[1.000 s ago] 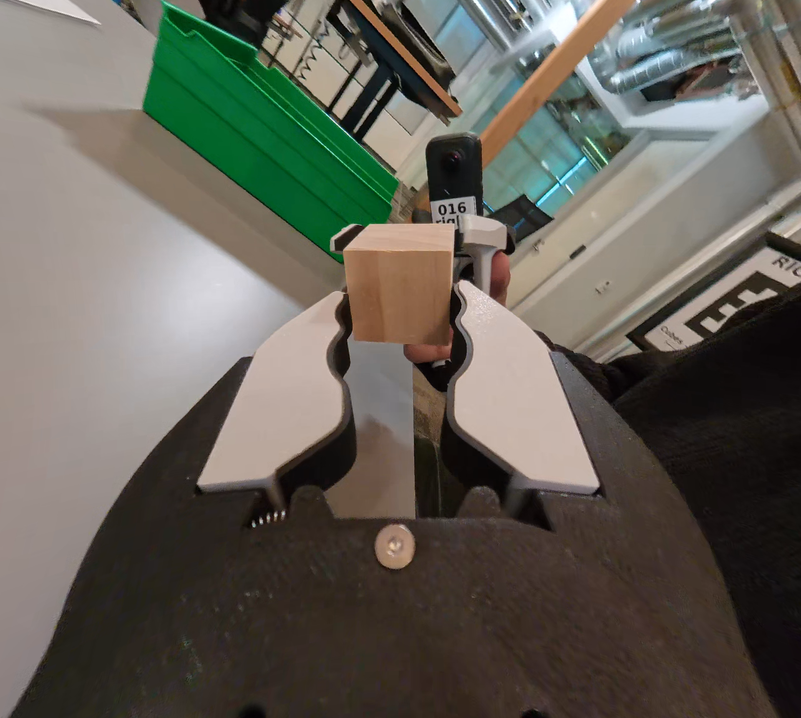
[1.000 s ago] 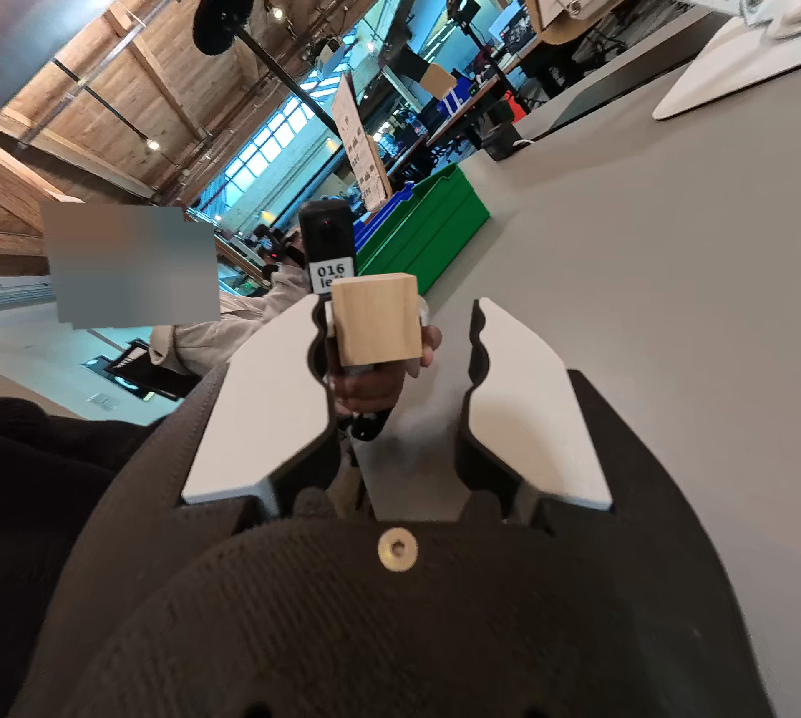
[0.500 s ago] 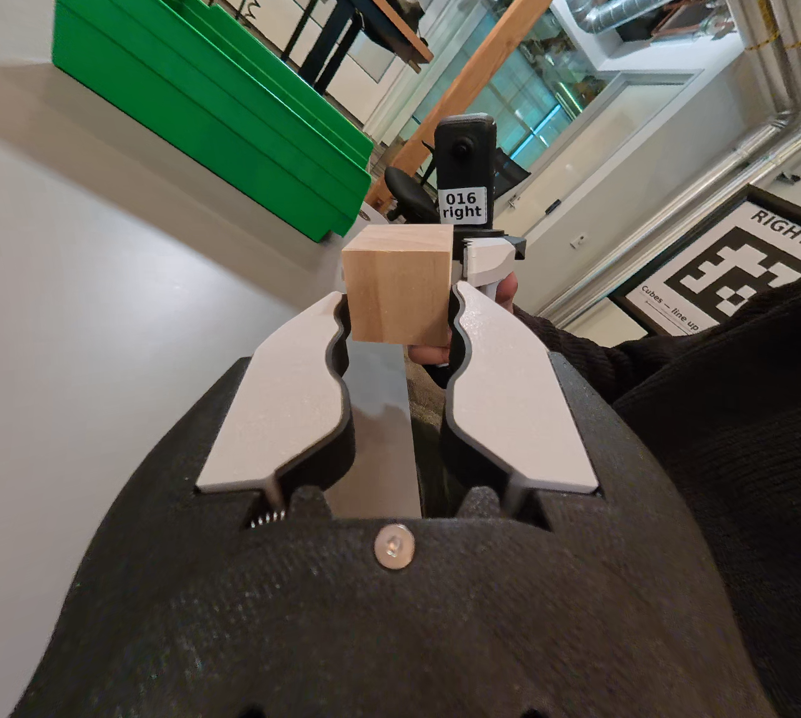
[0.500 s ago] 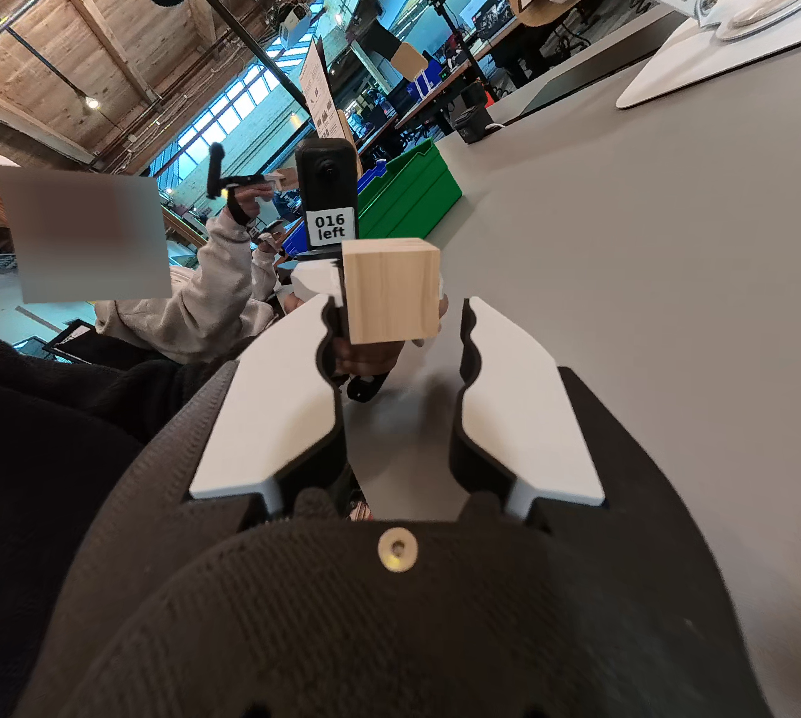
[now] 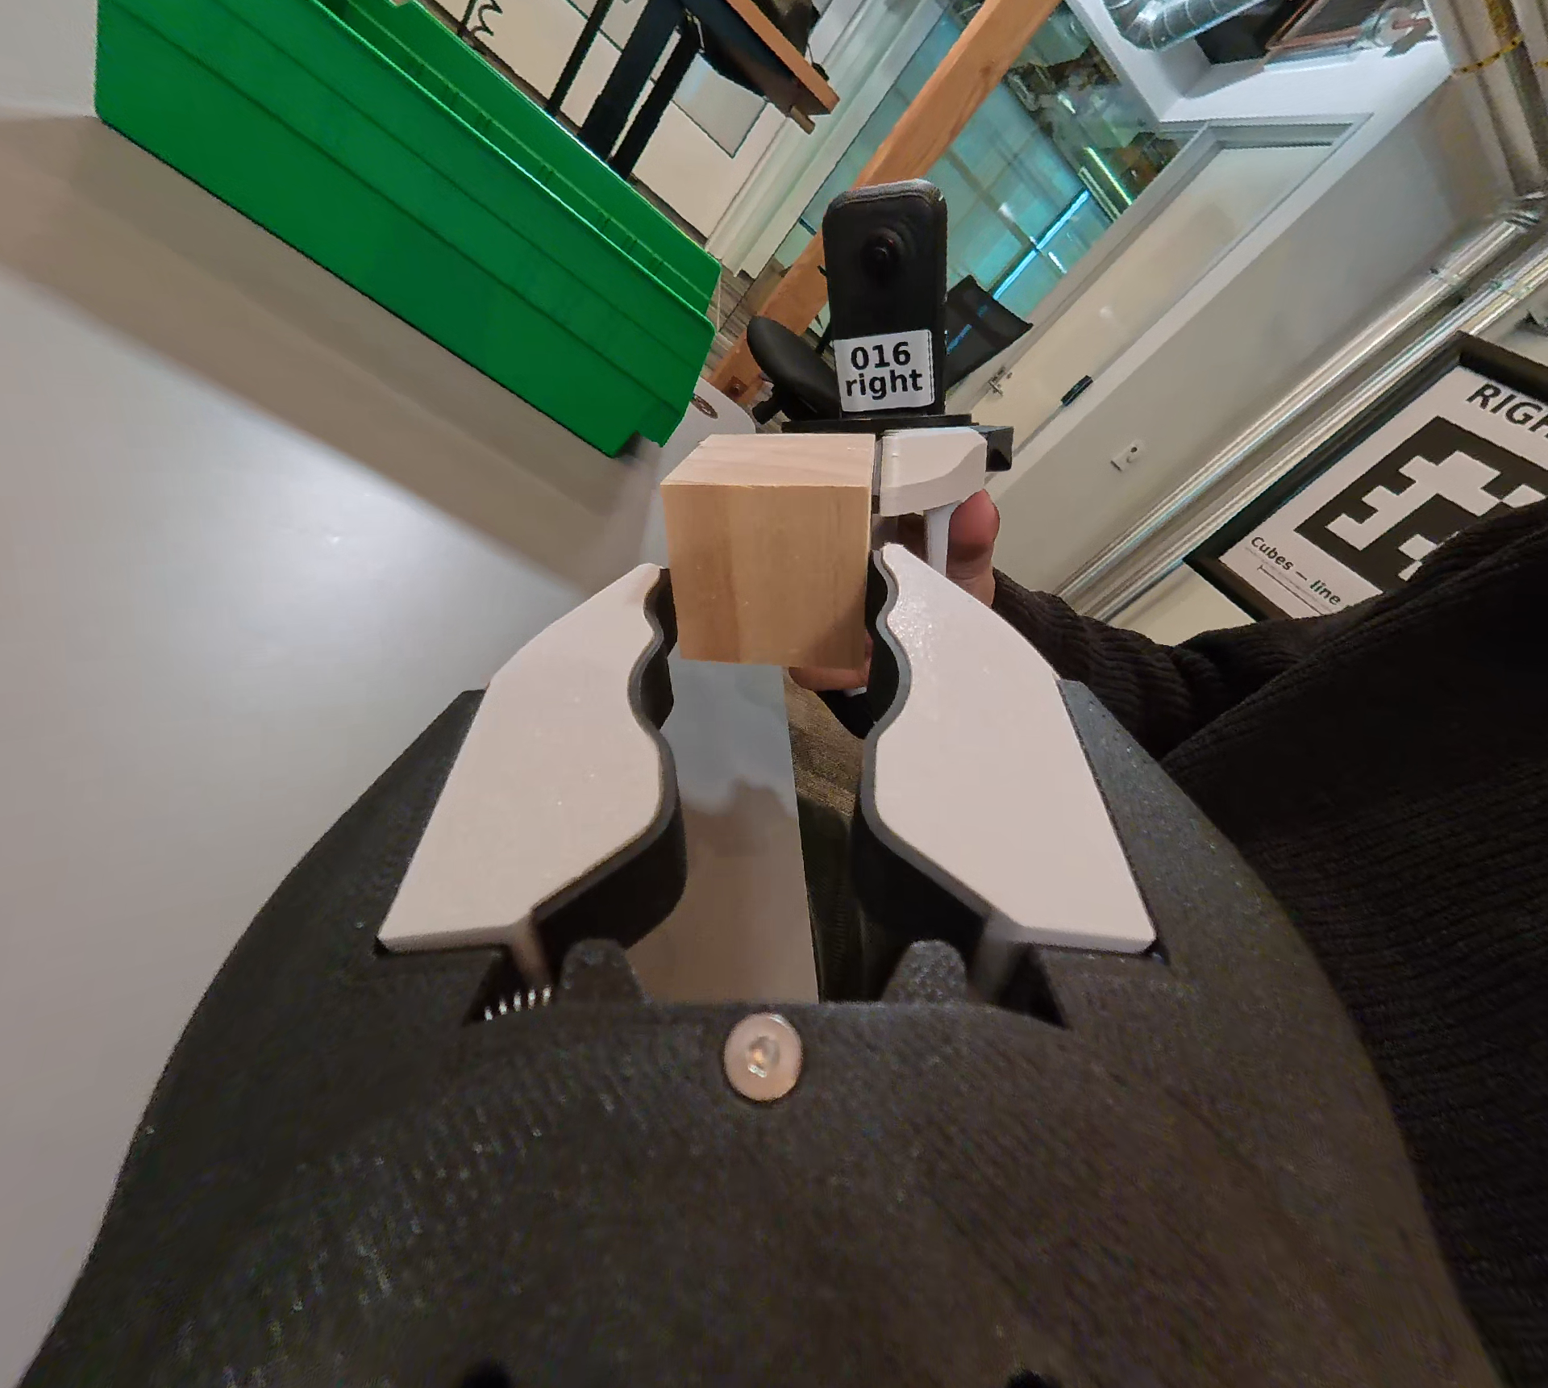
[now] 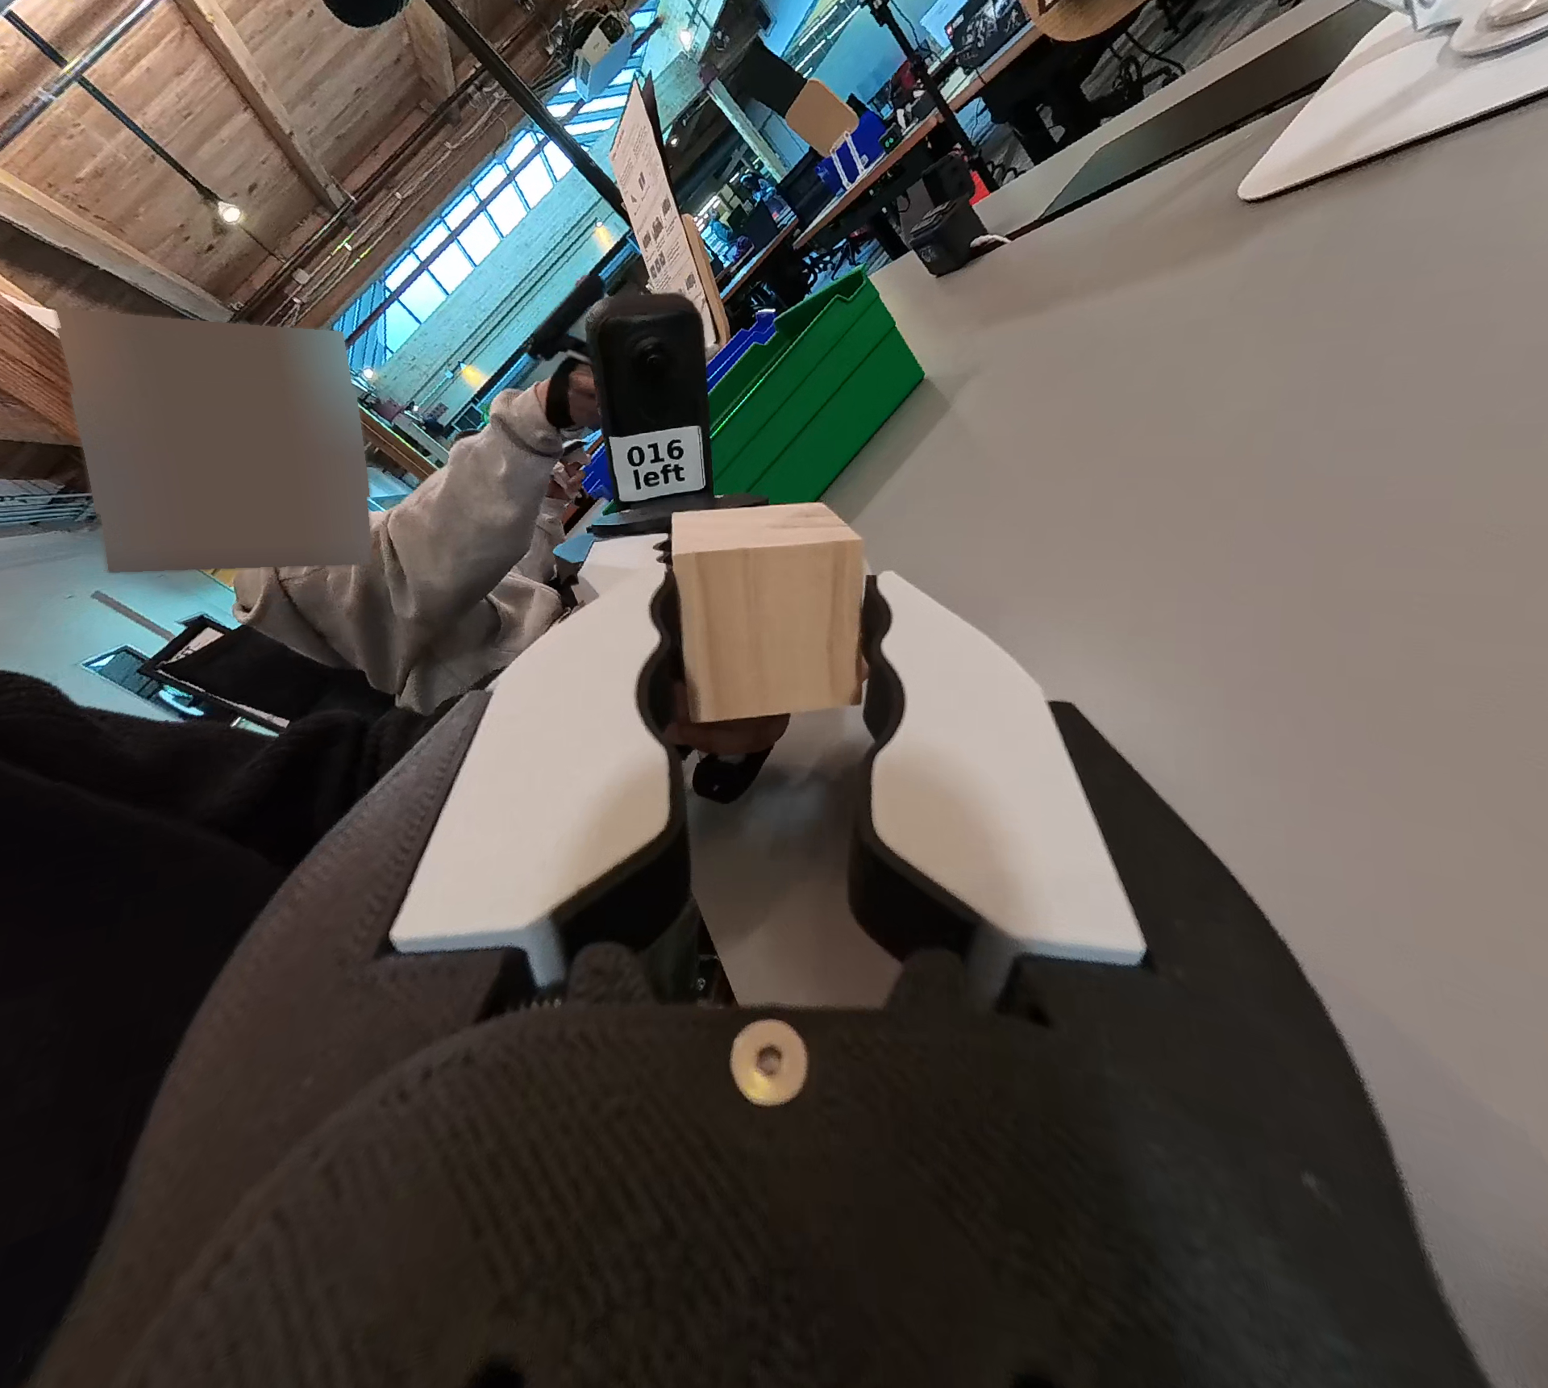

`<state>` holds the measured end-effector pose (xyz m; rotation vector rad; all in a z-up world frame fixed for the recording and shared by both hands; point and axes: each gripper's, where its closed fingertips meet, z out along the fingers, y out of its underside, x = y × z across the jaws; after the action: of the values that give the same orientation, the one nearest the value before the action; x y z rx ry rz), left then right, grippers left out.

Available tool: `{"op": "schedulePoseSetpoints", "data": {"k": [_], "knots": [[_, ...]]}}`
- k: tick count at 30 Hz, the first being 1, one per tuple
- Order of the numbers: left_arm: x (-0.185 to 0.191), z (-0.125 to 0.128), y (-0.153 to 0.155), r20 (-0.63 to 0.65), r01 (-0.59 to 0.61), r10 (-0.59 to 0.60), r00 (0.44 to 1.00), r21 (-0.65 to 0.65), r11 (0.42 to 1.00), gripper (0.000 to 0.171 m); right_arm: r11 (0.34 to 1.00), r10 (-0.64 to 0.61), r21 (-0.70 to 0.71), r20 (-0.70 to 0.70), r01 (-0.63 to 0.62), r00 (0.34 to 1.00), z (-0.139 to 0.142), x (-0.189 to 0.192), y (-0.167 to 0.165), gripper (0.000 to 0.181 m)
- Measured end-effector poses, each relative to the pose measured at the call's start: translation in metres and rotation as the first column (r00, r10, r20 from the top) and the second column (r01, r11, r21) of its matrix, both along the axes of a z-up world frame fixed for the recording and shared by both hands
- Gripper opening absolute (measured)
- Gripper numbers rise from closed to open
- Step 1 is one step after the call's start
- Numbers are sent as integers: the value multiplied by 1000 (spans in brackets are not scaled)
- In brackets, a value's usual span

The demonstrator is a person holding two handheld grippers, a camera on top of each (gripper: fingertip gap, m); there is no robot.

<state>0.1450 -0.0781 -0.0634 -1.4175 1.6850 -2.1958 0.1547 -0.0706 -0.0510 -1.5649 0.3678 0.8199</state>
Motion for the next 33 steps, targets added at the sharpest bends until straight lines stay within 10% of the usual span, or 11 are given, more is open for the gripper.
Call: {"op": "schedulePoseSetpoints", "data": {"k": [33], "knots": [[-17,9,36,-20,-97,95,995,-149,984,45,993,117,12,17,-117,993,1,-22,28,41]]}}
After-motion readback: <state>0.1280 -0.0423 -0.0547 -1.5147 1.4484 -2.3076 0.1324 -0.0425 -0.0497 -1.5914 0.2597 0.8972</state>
